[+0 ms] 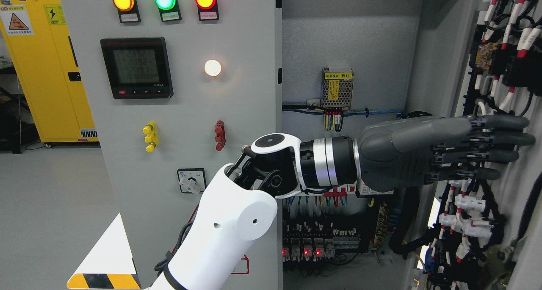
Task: Open door with both hands
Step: 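Push the push-button door away with the left hand, swinging it open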
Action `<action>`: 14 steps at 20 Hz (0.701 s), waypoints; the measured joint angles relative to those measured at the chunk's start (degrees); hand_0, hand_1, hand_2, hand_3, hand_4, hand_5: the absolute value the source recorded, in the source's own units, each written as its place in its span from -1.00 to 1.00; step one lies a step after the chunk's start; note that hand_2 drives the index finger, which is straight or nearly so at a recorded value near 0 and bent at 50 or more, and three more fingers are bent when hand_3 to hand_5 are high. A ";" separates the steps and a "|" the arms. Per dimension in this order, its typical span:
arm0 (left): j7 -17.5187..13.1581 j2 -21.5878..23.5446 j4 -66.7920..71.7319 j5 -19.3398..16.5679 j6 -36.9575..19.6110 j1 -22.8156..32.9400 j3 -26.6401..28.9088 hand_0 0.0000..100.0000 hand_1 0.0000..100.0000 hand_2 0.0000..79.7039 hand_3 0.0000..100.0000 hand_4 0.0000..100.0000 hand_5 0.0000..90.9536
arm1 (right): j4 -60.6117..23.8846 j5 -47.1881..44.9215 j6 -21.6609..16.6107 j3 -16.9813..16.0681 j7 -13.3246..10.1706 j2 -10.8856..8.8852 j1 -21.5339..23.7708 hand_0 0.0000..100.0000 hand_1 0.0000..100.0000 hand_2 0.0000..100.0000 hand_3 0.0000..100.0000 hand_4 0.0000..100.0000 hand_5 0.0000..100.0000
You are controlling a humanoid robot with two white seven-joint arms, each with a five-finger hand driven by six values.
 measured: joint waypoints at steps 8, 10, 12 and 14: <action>1.51 -0.62 0.89 2.22 -2.37 -2.25 -4.26 -0.76 0.11 -1.00 -1.00 -1.00 -1.00 | 0.00 0.00 0.00 0.00 0.00 0.00 0.00 -1.00 0.00 -0.92 -1.00 -1.00 -1.00; 1.56 -0.76 1.23 3.21 -2.69 -3.33 -5.05 -0.76 0.11 -1.00 -1.00 -1.00 -1.00 | 0.00 0.00 0.00 0.00 0.00 0.00 0.00 -1.00 0.00 -0.92 -1.00 -1.00 -1.00; 1.58 -0.90 1.76 4.35 -3.36 -4.65 -5.86 -0.76 0.11 -1.00 -1.00 -1.00 -1.00 | 0.00 0.00 0.00 0.00 0.00 0.00 0.00 -1.00 0.00 -0.92 -1.00 -1.00 -1.00; 1.75 -1.02 2.38 5.28 -4.07 -5.79 -6.73 -0.76 0.11 -1.00 -1.00 -1.00 -1.00 | -0.01 0.00 0.00 0.00 0.00 0.00 0.00 -1.00 0.00 -0.92 -1.00 -1.00 -1.00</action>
